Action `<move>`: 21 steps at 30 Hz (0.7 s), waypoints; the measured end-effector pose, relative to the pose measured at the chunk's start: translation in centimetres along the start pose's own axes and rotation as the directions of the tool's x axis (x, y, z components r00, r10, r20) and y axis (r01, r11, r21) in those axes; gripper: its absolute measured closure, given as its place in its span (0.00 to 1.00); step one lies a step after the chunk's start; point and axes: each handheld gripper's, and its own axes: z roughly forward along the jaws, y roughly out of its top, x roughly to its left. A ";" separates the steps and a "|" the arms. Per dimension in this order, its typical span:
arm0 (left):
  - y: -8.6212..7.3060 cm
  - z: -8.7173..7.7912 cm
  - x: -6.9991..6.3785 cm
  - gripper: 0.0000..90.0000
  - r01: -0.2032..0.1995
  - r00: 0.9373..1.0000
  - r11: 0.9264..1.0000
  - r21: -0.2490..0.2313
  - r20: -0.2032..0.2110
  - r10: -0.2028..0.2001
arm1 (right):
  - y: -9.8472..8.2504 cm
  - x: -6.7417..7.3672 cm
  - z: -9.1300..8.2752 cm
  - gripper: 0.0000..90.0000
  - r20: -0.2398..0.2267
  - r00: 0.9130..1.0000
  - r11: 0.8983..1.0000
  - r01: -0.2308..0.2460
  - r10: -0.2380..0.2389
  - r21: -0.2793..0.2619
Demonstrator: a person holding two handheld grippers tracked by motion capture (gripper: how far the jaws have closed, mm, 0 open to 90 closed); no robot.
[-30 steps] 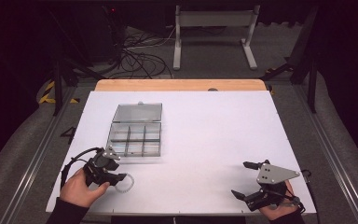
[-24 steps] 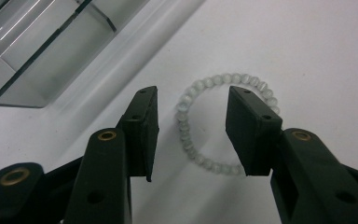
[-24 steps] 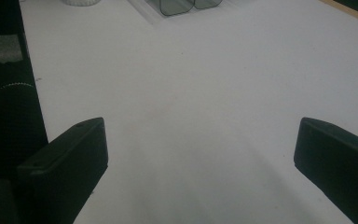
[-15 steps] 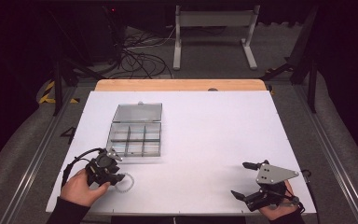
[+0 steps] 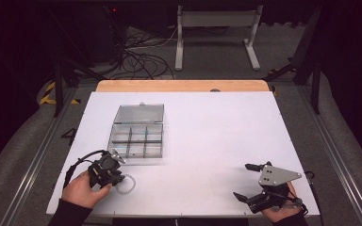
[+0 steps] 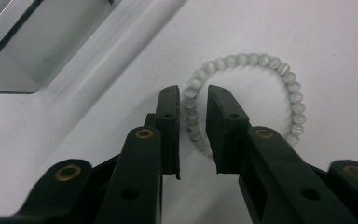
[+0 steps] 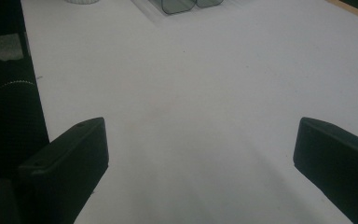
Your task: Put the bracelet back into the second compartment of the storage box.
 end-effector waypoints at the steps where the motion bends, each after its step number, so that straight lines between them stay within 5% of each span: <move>1: 0.0 0.0 0.0 0.87 0.002 1.000 1.000 0.004 -0.001 -0.002 | 0.0 0.0 0.0 0.04 0.001 1.000 1.000 -0.001 0.001 0.000; 21: 0.1 0.2 -0.2 0.94 0.035 0.999 0.999 0.010 -0.006 -0.035 | 0.0 0.1 0.0 0.04 -0.005 1.000 1.000 0.003 -0.003 0.000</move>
